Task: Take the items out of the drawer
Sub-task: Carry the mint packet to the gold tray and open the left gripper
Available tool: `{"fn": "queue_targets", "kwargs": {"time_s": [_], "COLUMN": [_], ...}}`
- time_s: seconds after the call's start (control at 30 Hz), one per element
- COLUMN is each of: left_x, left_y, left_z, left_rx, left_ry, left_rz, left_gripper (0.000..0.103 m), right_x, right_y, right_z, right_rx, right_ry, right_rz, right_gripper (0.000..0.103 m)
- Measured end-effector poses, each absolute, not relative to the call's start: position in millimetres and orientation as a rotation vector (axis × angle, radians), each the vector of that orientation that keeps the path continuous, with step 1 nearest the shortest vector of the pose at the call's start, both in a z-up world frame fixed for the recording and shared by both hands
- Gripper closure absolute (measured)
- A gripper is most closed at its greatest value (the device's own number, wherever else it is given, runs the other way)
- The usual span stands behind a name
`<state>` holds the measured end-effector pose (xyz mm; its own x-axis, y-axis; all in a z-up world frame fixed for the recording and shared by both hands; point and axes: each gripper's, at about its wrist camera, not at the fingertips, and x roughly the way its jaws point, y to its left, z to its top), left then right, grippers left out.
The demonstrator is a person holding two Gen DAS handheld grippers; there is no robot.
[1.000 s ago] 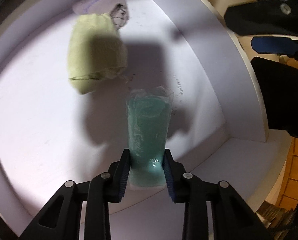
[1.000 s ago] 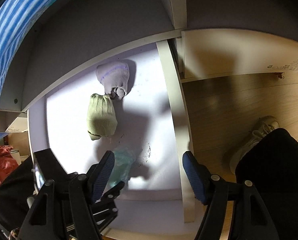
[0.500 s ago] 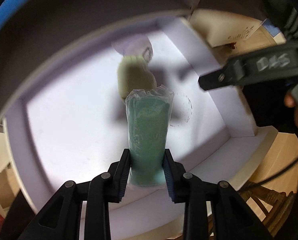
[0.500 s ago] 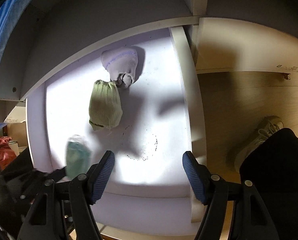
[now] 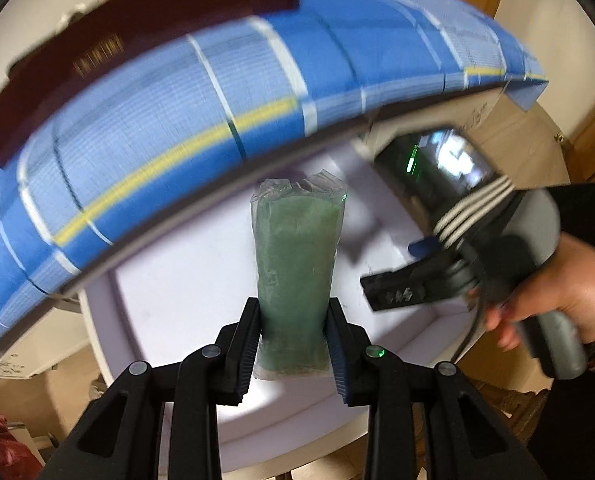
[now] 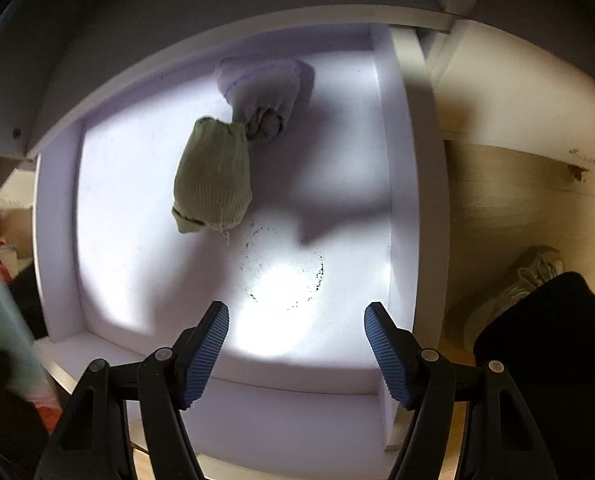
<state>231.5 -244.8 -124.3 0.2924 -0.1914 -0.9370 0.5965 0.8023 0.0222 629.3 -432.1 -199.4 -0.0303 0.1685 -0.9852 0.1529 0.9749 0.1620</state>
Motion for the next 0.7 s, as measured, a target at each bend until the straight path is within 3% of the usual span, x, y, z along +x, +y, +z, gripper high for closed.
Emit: {"fn": "queue_targets", "kwargs": {"time_s": [0.5, 0.7], "left_x": [289, 353], "left_y": [-231, -216], "left_z": [10, 41], "left_rx": [0.312, 0.084], "left_ry": [0.983, 0.998], "left_rz": [-0.571, -0.501], "left_gripper": [0.072, 0.072], "right_x": [627, 626], "right_y": [-430, -429], "right_z": [-192, -188], "right_rx": [0.265, 0.284], "right_ry": [1.605, 1.602], "right_rz": [0.037, 0.041], "right_gripper": [0.032, 0.032]}}
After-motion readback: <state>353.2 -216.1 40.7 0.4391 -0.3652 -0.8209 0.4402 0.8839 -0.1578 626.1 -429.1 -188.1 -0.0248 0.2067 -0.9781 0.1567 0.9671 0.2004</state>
